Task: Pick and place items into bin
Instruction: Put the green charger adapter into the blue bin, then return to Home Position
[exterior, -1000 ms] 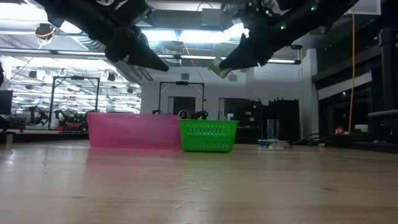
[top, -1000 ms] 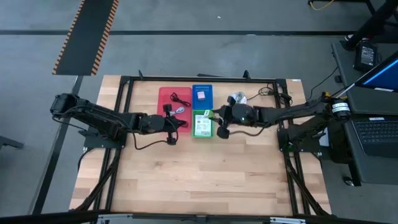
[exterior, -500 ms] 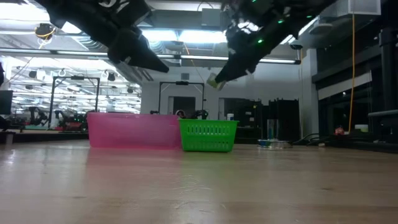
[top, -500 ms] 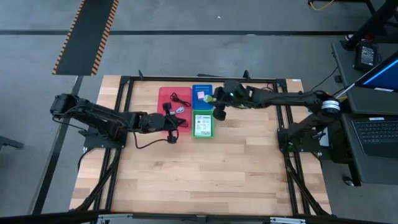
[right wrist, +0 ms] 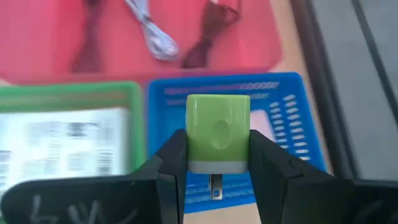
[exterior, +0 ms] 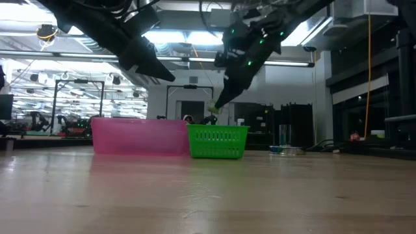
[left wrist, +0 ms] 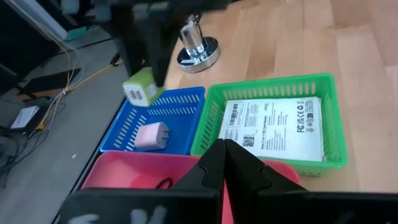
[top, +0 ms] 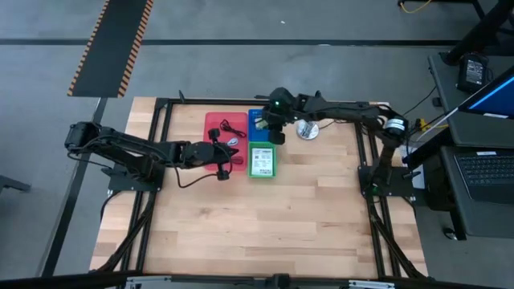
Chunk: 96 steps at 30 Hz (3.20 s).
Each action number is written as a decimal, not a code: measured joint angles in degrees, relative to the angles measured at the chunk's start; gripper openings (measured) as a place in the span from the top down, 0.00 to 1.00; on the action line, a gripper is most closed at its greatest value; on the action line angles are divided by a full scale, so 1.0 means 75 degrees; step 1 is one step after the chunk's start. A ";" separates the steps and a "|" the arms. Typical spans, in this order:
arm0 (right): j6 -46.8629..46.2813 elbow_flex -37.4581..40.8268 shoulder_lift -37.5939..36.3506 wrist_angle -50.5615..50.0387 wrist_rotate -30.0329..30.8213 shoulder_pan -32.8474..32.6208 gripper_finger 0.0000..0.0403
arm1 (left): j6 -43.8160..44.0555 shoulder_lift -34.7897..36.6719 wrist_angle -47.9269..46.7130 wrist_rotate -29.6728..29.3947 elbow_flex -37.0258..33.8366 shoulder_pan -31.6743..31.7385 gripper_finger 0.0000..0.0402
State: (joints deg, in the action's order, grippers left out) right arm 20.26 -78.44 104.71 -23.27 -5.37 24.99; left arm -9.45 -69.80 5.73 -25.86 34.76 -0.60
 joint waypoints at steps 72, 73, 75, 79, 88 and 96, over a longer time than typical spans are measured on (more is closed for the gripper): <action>0.0383 -0.0486 -0.0228 -0.0794 -0.0617 0.0083 0.97 | -0.0803 0.1644 -0.0931 -0.0102 0.0000 0.0181 0.99; 0.0397 -0.0486 -0.0369 -0.0836 -0.0620 0.0038 0.98 | -0.0813 0.1857 -0.1053 -0.0077 0.0000 0.0230 0.99; 0.0392 -0.0486 -0.0654 -0.0937 -0.0617 -0.0046 0.98 | -0.0813 0.2271 -0.1280 0.0124 0.0000 0.0331 0.99; 0.0395 -0.0484 -0.1102 -0.1242 -0.0625 -0.0339 0.99 | -0.0820 0.3035 -0.1288 0.0788 -0.0457 0.0575 0.99; -0.0111 0.2812 -0.2297 0.2548 -0.1013 -0.1275 1.00 | -0.0236 0.4423 0.0300 0.2374 -0.2488 0.1042 0.99; -0.0907 0.4942 -0.3976 0.5280 -0.0986 -0.1531 1.00 | -0.0077 0.5748 0.1383 0.3216 -0.3707 0.1569 0.99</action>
State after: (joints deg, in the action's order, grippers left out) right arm 13.46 -41.37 74.89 16.33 -12.77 13.50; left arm -10.03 -26.69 16.10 -1.74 6.96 11.17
